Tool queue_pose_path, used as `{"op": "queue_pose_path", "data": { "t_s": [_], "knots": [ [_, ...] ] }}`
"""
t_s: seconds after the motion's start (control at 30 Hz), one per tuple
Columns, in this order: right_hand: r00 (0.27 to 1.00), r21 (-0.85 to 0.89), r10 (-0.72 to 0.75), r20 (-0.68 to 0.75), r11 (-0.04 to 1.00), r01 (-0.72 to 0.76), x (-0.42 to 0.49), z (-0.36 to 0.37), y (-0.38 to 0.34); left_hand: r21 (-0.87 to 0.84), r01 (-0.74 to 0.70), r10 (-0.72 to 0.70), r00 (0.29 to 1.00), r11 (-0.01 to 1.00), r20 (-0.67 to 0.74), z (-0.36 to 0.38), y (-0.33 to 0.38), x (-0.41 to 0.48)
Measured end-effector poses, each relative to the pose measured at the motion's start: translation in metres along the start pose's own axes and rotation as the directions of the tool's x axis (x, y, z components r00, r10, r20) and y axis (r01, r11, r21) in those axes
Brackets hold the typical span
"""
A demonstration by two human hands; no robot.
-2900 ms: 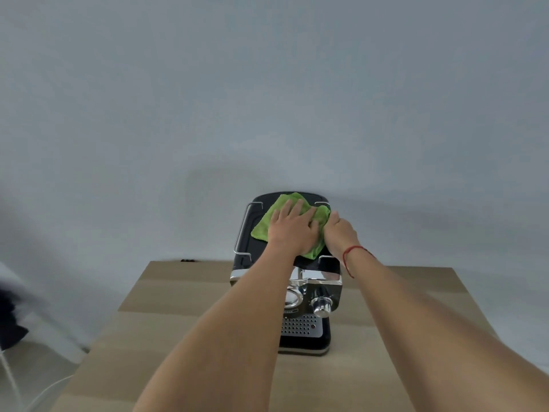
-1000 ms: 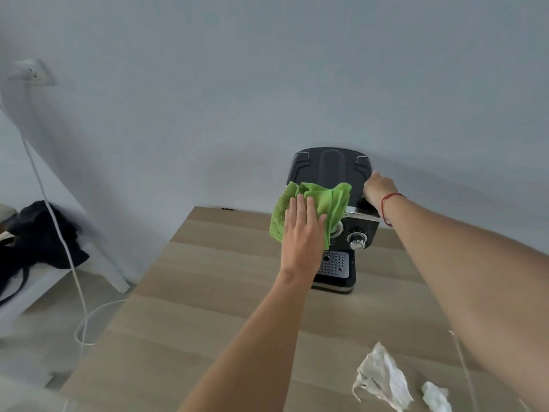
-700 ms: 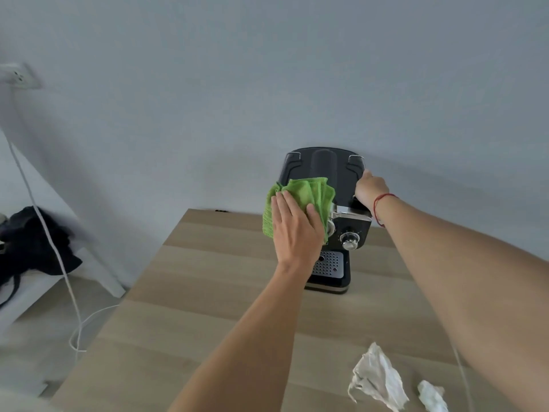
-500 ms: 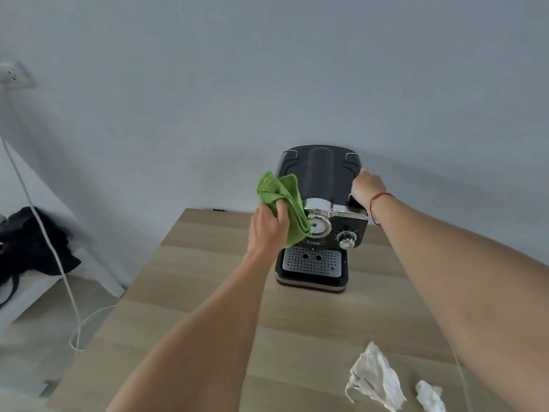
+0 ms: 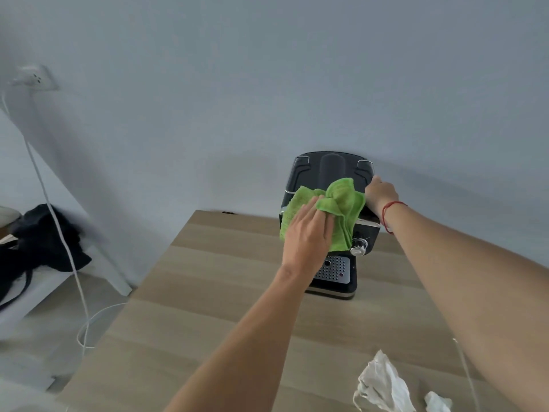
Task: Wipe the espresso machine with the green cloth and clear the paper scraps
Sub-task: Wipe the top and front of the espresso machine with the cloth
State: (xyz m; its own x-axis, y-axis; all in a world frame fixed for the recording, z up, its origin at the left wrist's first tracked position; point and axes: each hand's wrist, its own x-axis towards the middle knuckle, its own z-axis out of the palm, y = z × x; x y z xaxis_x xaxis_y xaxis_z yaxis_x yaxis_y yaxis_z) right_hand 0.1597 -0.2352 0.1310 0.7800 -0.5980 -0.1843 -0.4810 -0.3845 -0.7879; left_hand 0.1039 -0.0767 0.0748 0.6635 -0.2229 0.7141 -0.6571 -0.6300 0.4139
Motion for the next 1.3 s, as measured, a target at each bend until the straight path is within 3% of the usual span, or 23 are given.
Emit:
{"op": "queue_pose_path", "data": {
  "t_s": [0.1, 0.17, 0.23, 0.3, 0.43, 0.6, 0.87, 0.97, 1.17, 1.3],
  "knots": [
    [1.000, 0.055, 0.024, -0.015, 0.998, -0.024, 0.000, -0.001, 0.000, 0.010, 0.035, -0.036, 0.973, 0.999, 0.228, 0.001, 0.015, 0.032],
    [1.000, 0.069, 0.013, 0.015, 0.997, -0.014, -0.001, -0.001, 0.001, 0.156, 0.111, -0.170, 0.877, 0.982, 0.448, 0.004, 0.021, 0.057],
    [0.999, 0.082, 0.003, 0.032, 0.997, -0.006, -0.002, -0.001, 0.002, 0.317, 0.237, -0.384, 0.728, 0.918, 0.568, 0.010, 0.021, 0.079],
    [0.999, 0.086, 0.003, 0.033, 0.996, -0.006, -0.002, 0.000, 0.003, 0.390, 0.359, -0.530, 0.591, 0.848, 0.607, 0.017, 0.021, 0.093],
    [1.000, 0.095, 0.001, 0.025, 0.995, -0.004, 0.002, 0.001, 0.005, 0.445, 0.502, -0.669, 0.502, 0.741, 0.548, 0.032, 0.014, 0.114],
    [1.000, 0.075, -0.020, 0.008, 0.997, 0.020, 0.011, 0.004, 0.009, 0.460, 0.580, -0.737, 0.472, 0.672, 0.483, 0.043, -0.006, 0.141],
    [1.000, 0.036, -0.030, -0.001, 0.999, 0.030, 0.016, 0.005, 0.011, 0.426, 0.578, -0.716, 0.520, 0.696, 0.466, 0.053, -0.029, 0.151],
    [1.000, 0.023, -0.029, -0.003, 0.999, 0.029, 0.013, 0.002, 0.007, 0.454, 0.447, -0.636, 0.558, 0.771, 0.532, 0.050, -0.018, 0.138],
    [1.000, 0.056, 0.017, 0.003, 0.998, -0.017, 0.007, -0.002, 0.004, 0.375, 0.079, -0.334, 0.649, 0.923, 0.684, 0.029, 0.004, 0.098],
    [0.999, 0.073, 0.025, 0.023, 0.997, -0.026, 0.005, -0.001, 0.005, 0.357, 0.015, -0.284, 0.638, 0.934, 0.716, 0.025, 0.004, 0.095]
  ]
}}
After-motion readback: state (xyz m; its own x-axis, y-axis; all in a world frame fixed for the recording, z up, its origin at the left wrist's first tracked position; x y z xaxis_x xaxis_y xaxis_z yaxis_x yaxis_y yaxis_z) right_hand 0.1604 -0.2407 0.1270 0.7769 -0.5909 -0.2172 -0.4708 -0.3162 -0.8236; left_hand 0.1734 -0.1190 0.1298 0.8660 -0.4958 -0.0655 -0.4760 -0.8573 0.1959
